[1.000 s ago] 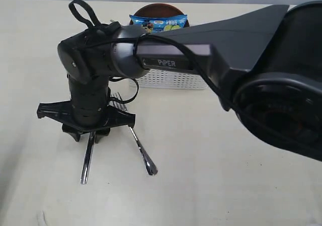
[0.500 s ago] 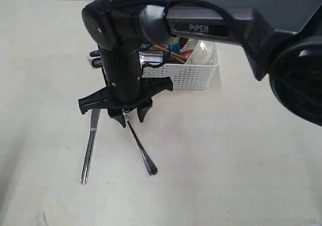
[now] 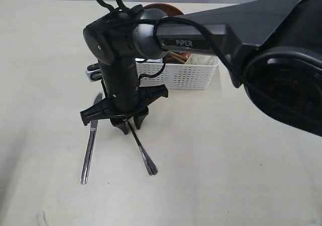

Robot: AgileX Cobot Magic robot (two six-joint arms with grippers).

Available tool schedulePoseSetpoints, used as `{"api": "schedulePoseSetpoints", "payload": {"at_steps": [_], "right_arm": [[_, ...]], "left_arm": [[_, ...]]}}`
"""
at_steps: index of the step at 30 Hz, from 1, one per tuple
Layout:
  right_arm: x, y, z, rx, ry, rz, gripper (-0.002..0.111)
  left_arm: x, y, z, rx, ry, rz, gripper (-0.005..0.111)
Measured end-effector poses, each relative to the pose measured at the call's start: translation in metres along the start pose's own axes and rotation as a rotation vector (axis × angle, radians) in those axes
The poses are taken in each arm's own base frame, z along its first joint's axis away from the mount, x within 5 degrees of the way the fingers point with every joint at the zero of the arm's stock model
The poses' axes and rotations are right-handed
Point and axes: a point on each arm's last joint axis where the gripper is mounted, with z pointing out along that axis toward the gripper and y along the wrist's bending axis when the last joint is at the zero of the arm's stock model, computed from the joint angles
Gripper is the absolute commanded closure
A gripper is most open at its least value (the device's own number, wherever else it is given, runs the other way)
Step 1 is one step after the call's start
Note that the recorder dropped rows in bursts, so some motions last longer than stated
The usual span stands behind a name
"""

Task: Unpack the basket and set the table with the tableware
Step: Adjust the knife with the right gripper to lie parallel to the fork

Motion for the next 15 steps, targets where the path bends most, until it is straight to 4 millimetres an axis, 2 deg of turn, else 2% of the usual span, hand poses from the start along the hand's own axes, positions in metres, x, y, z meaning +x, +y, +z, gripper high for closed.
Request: {"api": "schedulePoseSetpoints", "payload": {"at_steps": [1, 6, 12, 15], "right_arm": [[0.0, 0.0, 0.0, -0.001, -0.001, 0.0, 0.108], [0.0, 0.002, 0.0, -0.022, 0.003, 0.039, 0.109], [-0.006, 0.02, -0.002, -0.219, -0.045, 0.189, 0.109], [-0.007, 0.021, -0.002, -0.23, -0.047, 0.235, 0.109]], "left_arm": [[0.0, 0.0, 0.0, 0.0, 0.0, 0.0, 0.107], [0.0, 0.0, 0.0, 0.0, 0.0, 0.0, 0.107], [0.0, 0.0, 0.0, 0.0, 0.0, 0.0, 0.107], [0.0, 0.0, 0.0, 0.0, 0.0, 0.0, 0.107]]}}
